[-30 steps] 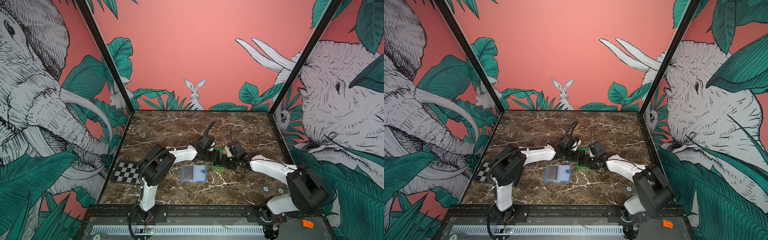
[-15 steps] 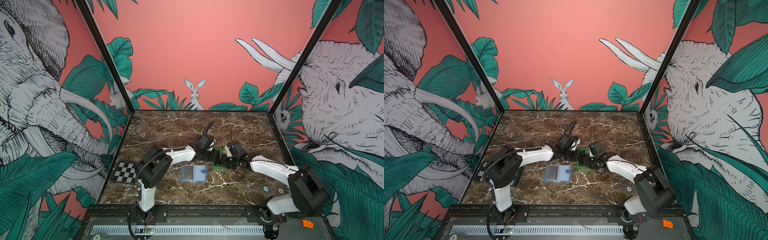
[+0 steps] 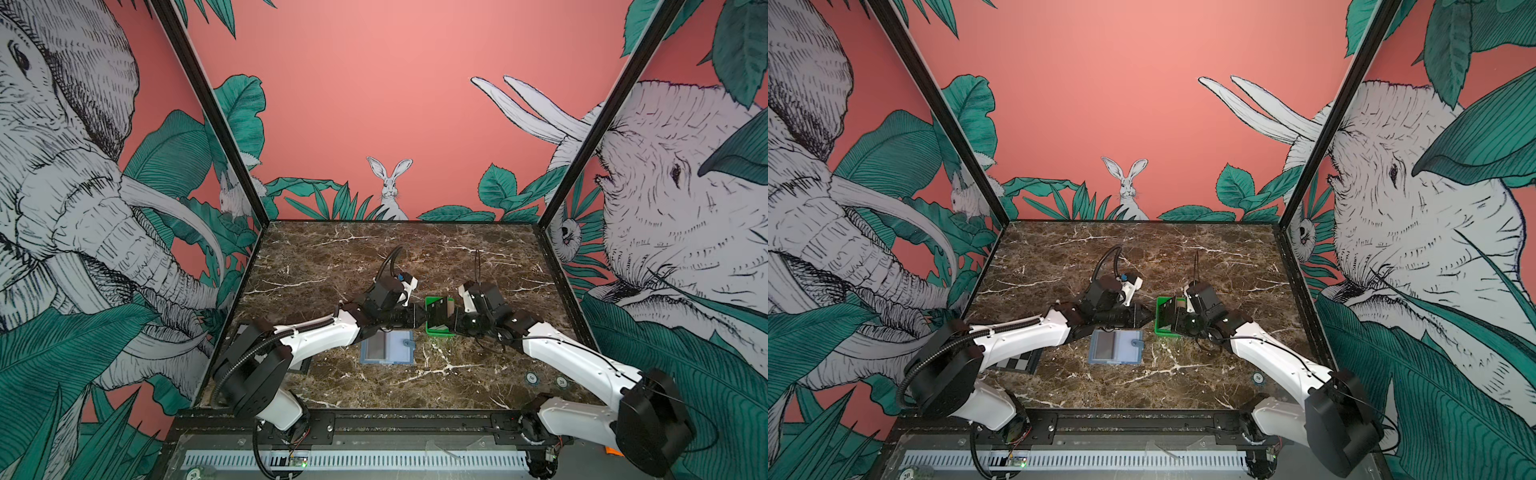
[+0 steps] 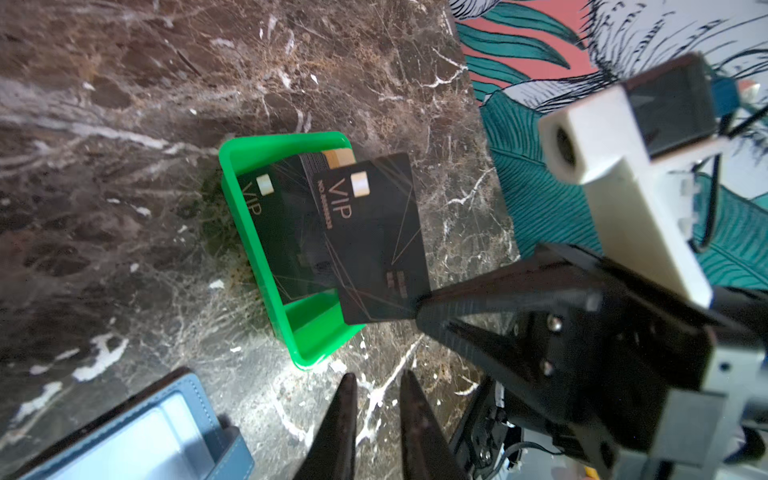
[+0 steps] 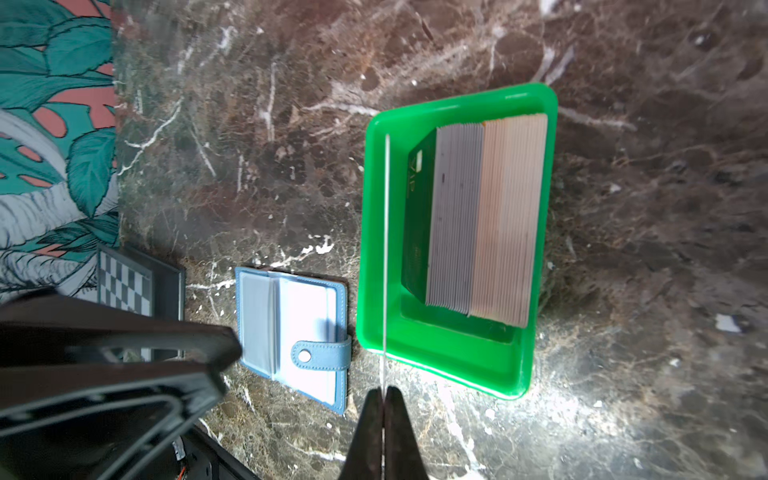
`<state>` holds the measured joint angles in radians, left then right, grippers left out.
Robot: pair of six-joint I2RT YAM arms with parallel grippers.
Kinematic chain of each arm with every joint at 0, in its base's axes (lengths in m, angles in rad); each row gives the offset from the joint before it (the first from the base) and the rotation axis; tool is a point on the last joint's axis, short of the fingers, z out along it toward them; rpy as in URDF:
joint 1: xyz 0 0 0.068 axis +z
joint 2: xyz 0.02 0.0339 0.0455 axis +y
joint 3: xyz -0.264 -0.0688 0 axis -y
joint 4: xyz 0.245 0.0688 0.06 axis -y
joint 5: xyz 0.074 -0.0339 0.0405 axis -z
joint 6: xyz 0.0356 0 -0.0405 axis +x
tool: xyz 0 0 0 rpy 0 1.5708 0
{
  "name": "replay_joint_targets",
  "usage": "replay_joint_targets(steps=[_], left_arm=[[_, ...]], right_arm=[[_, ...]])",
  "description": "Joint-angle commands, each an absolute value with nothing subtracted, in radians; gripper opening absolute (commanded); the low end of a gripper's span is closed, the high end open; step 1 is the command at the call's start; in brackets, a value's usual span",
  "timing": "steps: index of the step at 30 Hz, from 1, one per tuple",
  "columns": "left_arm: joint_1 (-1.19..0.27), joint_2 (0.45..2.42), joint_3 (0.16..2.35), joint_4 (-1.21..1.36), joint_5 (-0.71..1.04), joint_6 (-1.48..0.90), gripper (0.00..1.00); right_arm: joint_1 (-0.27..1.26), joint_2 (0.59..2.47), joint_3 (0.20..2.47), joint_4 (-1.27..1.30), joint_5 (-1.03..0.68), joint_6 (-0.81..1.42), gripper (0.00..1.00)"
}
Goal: Put the credit cards into the card holder
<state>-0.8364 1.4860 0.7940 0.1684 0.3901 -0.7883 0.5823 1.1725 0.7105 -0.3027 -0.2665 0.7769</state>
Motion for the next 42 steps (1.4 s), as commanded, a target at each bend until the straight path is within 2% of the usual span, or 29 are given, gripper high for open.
replay_joint_targets(steps=[1,12,25,32,42], left_arm=[[-0.819,1.406,0.685,0.364,0.464,-0.873,0.24],[-0.810,1.330,0.474,0.668,0.575,-0.999,0.26],[-0.725,1.468,0.363,1.180,0.707,-1.210,0.31],[-0.686,1.561,0.375,1.394,0.765,-1.323,0.32],[-0.678,1.551,0.399,1.402,0.778,-1.333,0.35]], right_arm=[[0.586,1.124,0.693,-0.305,-0.283,0.732,0.00],[0.586,0.990,0.593,-0.147,-0.422,0.800,0.00],[0.588,0.897,0.516,0.060,-0.597,0.931,0.00],[0.588,0.845,0.496,0.144,-0.651,0.996,0.00],[0.589,0.845,0.475,0.220,-0.679,1.047,0.00]])
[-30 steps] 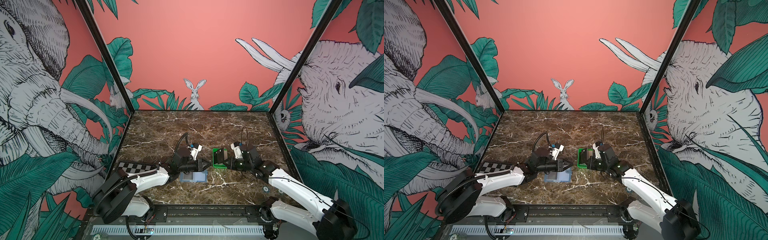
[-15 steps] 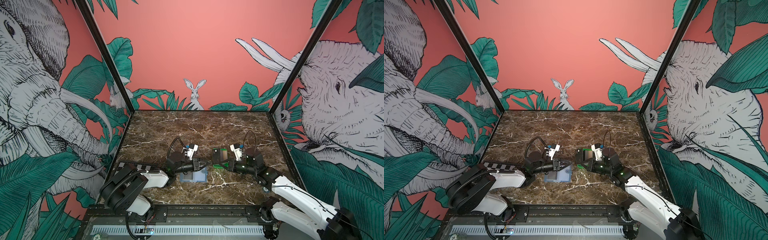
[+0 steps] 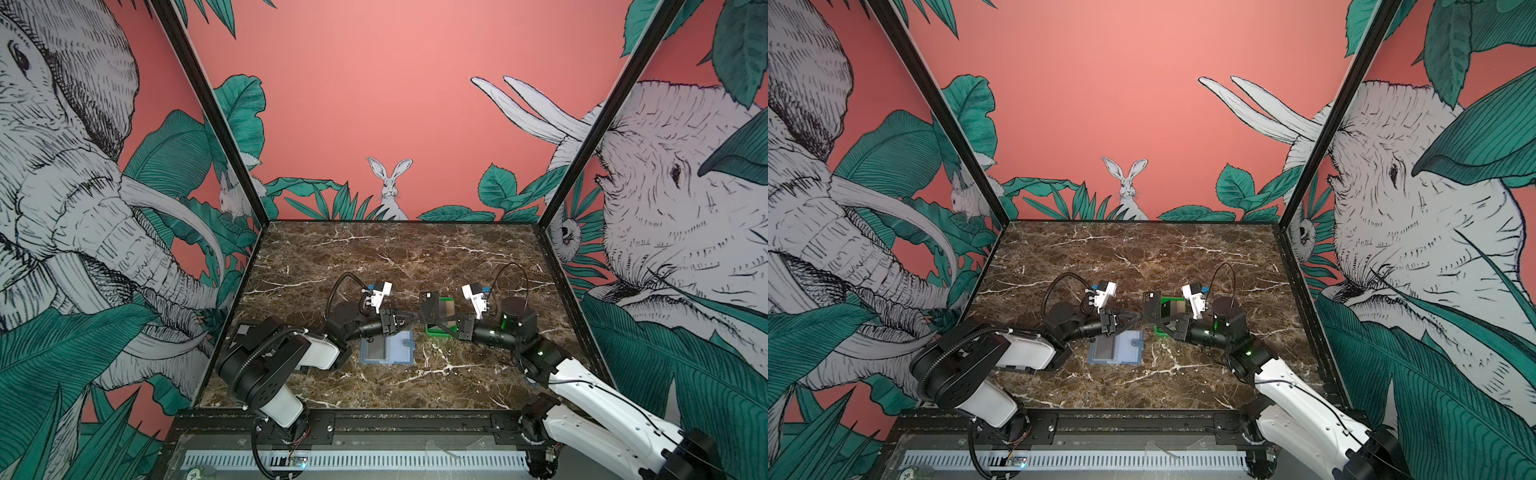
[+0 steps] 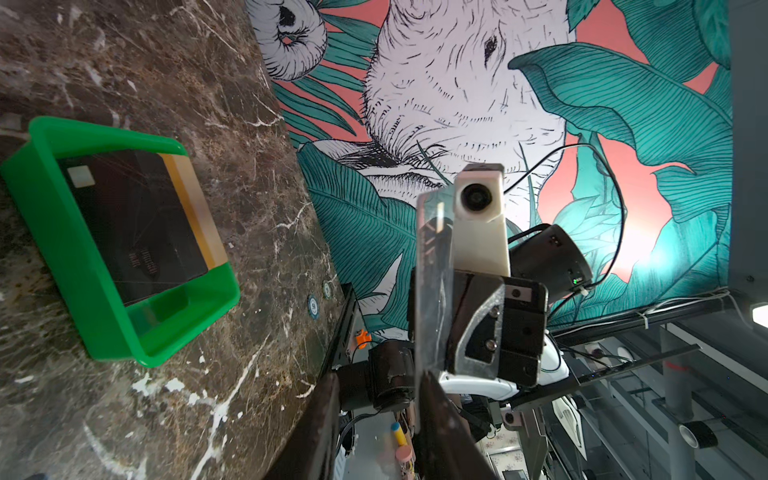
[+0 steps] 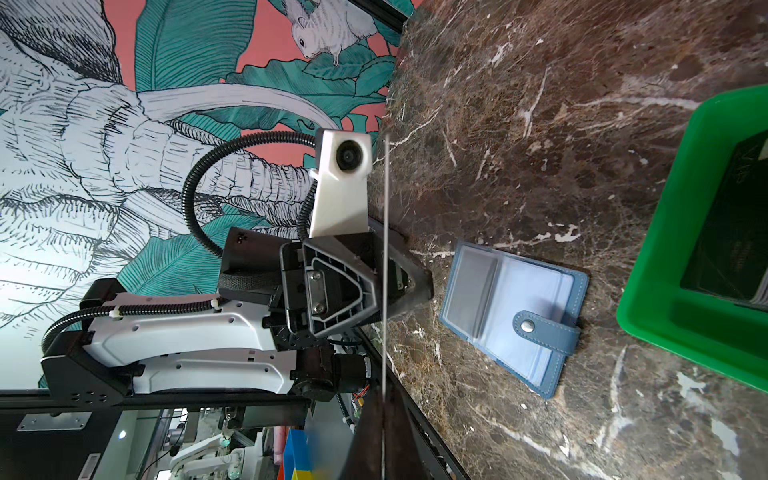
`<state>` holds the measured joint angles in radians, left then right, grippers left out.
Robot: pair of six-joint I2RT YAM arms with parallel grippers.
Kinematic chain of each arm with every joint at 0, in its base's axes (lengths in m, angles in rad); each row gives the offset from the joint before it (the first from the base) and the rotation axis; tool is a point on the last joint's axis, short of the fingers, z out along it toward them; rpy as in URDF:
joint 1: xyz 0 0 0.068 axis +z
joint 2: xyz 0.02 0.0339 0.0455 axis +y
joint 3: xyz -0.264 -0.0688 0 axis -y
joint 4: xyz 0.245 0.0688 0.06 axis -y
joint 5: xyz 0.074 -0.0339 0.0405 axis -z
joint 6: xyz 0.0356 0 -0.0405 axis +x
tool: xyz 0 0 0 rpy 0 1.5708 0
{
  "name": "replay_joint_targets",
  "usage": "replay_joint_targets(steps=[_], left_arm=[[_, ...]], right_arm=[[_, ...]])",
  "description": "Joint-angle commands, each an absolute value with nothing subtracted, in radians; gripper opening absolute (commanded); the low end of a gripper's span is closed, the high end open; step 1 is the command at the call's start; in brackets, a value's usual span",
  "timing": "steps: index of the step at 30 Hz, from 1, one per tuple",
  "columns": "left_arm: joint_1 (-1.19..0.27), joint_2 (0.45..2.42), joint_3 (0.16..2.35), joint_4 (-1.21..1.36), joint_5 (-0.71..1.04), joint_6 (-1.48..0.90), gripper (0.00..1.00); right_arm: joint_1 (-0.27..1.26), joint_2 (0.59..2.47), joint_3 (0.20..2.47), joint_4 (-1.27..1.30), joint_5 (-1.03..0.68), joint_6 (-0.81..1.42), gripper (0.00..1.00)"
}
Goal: Put the credit cards into the card holder
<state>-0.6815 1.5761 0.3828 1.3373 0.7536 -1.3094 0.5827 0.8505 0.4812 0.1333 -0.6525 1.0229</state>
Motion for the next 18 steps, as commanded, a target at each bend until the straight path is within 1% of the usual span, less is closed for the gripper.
replay_joint_targets(steps=[1,8,12,18], left_arm=[[-0.678,1.548,0.398,1.403,0.778,-1.334,0.34],[-0.678,1.542,0.413,1.401,0.774,-1.346,0.31],[-0.678,1.551,0.420,1.403,0.771,-1.363,0.28],[-0.678,1.532,0.413,1.402,0.763,-1.382,0.25]], right_arm=[[0.589,0.849,0.475,0.225,-0.682,1.049,0.00],[0.589,0.866,0.455,0.304,-0.710,1.086,0.00],[0.591,0.879,0.447,0.316,-0.727,1.088,0.00],[0.594,0.881,0.434,0.328,-0.723,1.089,0.00]])
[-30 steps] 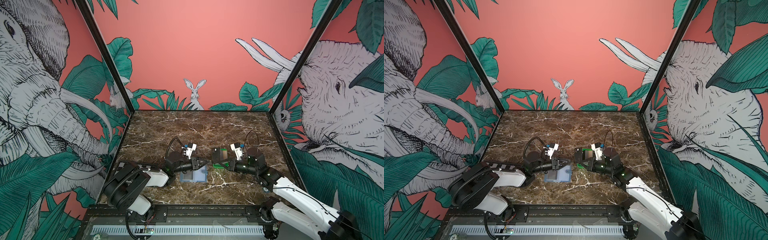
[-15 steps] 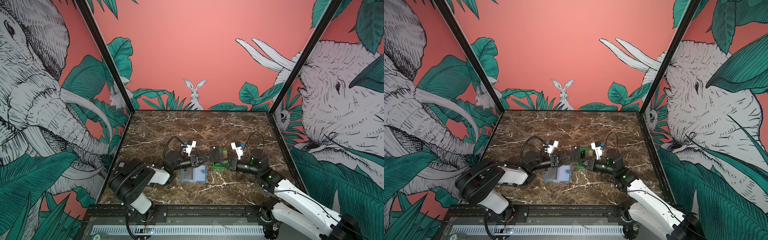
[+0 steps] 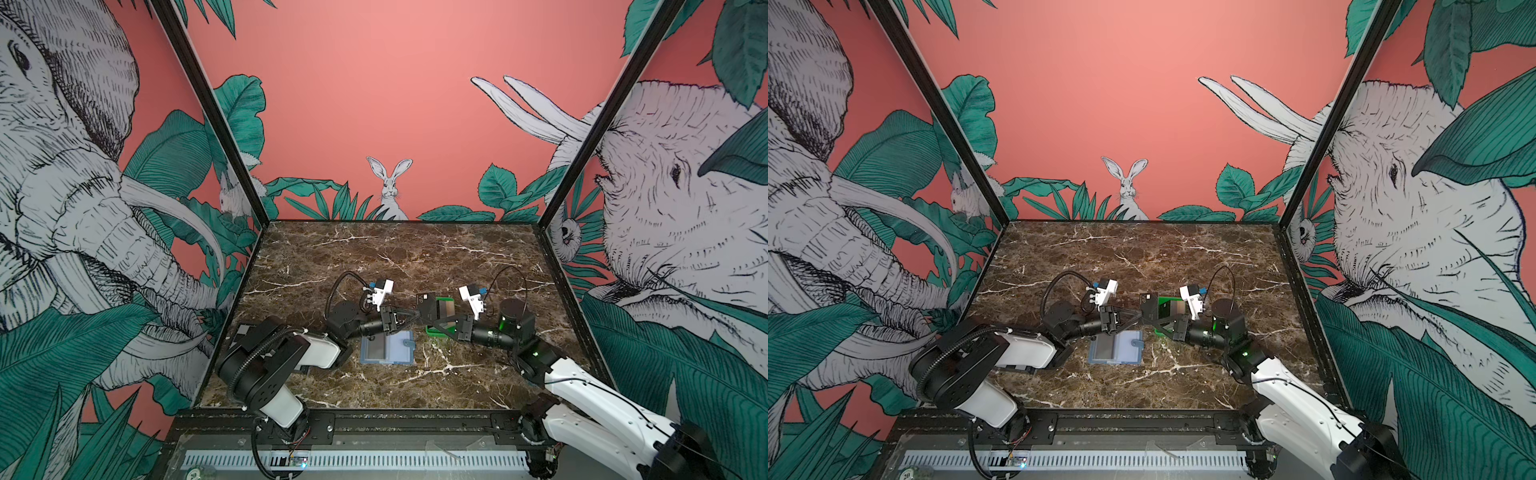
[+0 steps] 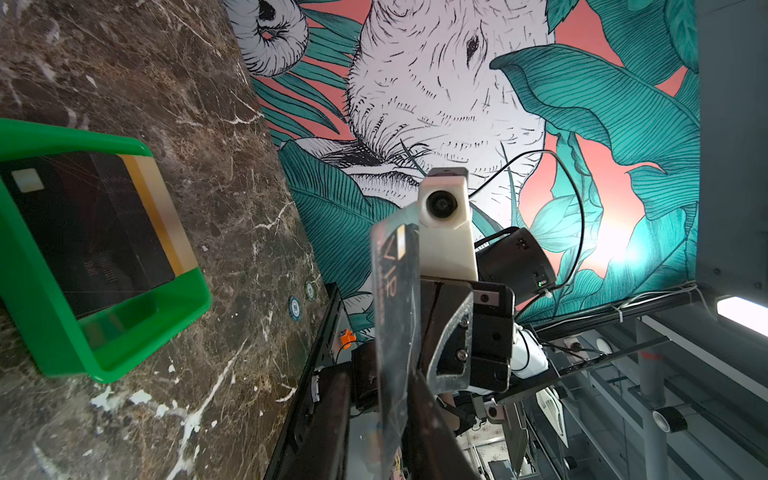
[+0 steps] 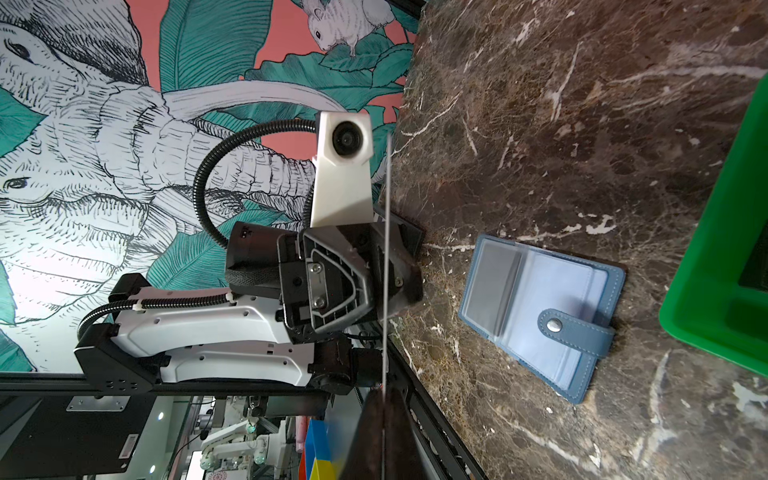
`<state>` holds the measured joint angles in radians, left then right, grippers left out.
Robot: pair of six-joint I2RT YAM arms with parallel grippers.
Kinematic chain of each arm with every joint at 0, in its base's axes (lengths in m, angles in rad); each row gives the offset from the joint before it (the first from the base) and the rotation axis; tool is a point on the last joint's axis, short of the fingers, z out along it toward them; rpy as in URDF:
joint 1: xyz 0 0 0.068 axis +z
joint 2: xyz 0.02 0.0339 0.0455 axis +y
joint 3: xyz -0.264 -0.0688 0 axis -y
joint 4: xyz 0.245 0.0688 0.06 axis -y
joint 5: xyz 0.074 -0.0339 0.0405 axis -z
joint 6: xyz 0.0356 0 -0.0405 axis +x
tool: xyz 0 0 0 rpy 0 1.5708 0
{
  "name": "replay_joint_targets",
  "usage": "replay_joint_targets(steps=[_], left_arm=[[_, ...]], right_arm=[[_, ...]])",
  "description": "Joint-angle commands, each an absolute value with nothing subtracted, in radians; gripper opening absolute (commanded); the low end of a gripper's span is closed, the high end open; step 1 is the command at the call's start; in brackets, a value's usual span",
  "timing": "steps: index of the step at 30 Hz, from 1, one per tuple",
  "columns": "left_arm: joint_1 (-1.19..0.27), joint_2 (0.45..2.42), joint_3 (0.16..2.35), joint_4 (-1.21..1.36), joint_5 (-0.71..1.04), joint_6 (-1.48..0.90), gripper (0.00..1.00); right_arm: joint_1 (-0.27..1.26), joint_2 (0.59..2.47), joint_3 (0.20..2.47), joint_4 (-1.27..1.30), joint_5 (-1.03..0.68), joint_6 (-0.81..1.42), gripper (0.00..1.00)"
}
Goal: Put the credit cards into the card holder
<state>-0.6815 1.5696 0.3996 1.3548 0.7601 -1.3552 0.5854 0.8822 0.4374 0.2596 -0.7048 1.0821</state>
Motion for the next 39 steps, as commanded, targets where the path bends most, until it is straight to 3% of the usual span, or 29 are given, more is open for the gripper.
replay_joint_targets(steps=[1,39], left_arm=[[-0.678,1.531,0.416,1.402,0.761,-1.384,0.25],[-0.678,1.542,0.443,1.403,0.730,-1.401,0.18]], right_arm=[[0.594,0.881,0.433,0.328,-0.720,1.091,0.00],[0.595,0.860,0.411,0.338,-0.712,1.099,0.00]])
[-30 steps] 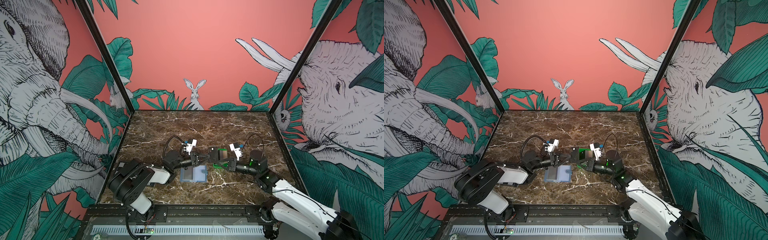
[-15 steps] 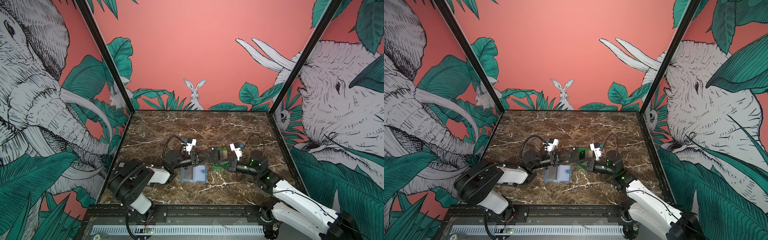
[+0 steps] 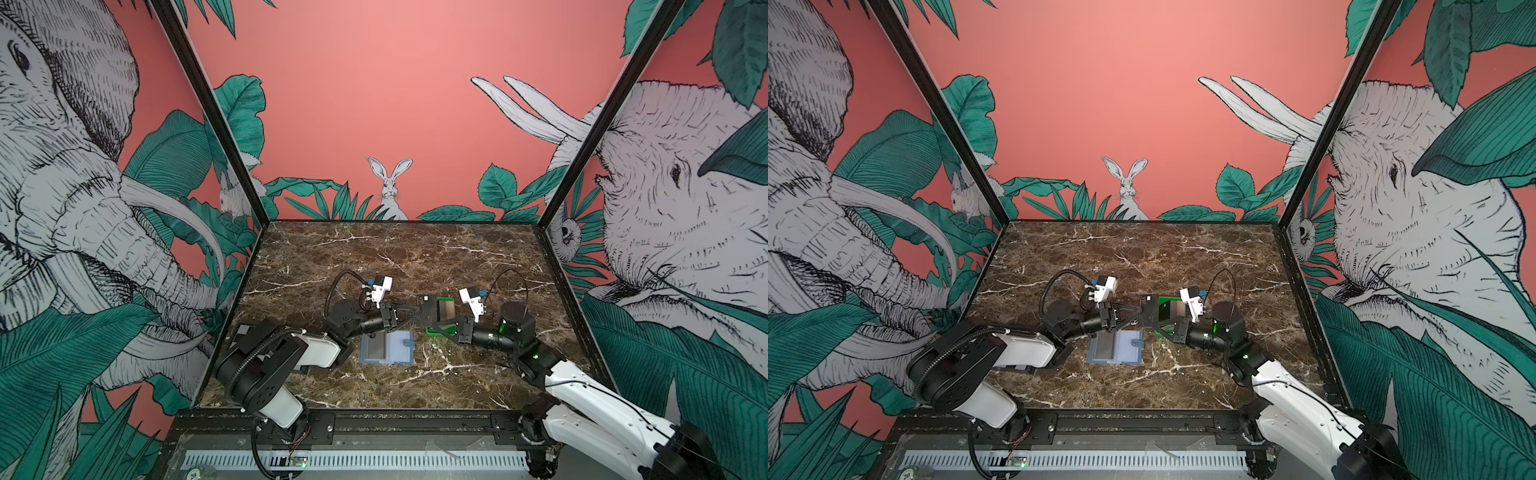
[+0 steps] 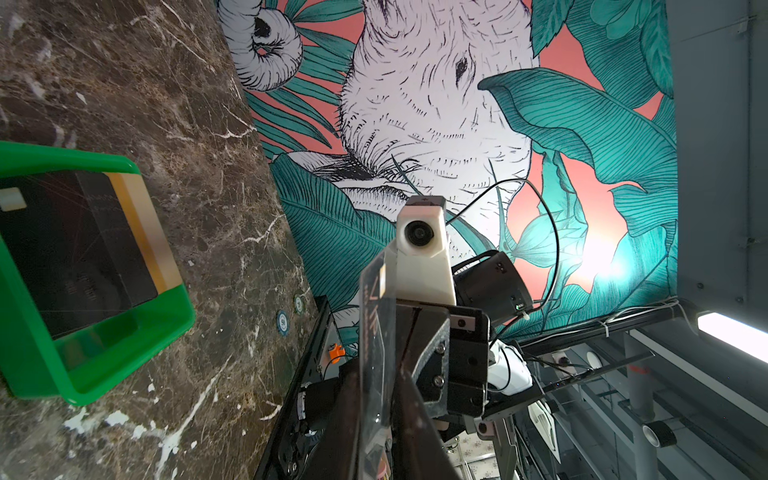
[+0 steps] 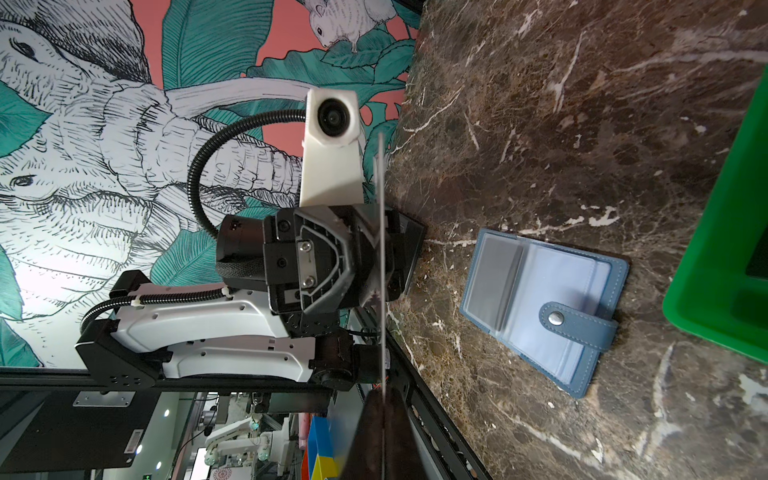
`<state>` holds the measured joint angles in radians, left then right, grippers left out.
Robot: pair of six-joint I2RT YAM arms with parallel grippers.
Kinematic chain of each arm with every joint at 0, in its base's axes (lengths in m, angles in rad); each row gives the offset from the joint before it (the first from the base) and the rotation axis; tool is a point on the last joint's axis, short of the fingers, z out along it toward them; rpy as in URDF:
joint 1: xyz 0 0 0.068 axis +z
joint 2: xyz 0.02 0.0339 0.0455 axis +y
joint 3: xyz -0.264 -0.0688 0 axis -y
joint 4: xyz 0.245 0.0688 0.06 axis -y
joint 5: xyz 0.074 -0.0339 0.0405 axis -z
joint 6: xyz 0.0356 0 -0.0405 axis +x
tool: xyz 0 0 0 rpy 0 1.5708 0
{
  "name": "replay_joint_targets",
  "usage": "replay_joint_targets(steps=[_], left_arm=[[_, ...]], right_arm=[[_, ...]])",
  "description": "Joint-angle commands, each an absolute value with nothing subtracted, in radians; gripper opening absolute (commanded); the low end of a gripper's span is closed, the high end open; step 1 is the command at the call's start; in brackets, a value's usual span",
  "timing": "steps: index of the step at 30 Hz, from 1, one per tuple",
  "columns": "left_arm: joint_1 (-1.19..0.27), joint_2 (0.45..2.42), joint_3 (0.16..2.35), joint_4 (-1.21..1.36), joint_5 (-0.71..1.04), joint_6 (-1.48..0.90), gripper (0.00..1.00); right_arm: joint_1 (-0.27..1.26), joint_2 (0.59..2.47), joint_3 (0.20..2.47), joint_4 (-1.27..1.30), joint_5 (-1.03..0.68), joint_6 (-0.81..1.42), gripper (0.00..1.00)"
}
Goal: Put the credit cards into the card holder
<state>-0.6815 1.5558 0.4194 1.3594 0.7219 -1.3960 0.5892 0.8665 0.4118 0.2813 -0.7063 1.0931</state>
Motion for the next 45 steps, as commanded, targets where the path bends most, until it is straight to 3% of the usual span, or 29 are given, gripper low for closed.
replay_joint_targets(steps=[1,32,38,45], left_arm=[[-0.678,1.542,0.443,1.402,0.729,-1.402,0.17],[-0.678,1.556,0.417,1.401,0.713,-1.379,0.08],[-0.672,1.542,0.411,1.248,0.701,-1.309,0.07],[-0.652,1.413,0.453,0.826,0.677,-1.105,0.04]], right_arm=[[0.595,0.862,0.410,0.342,-0.713,1.101,0.00],[0.614,0.902,0.410,0.353,-0.675,1.104,0.00],[0.641,0.885,0.450,0.230,-0.612,1.048,0.22],[0.721,0.876,0.483,0.073,-0.456,0.998,0.24]])
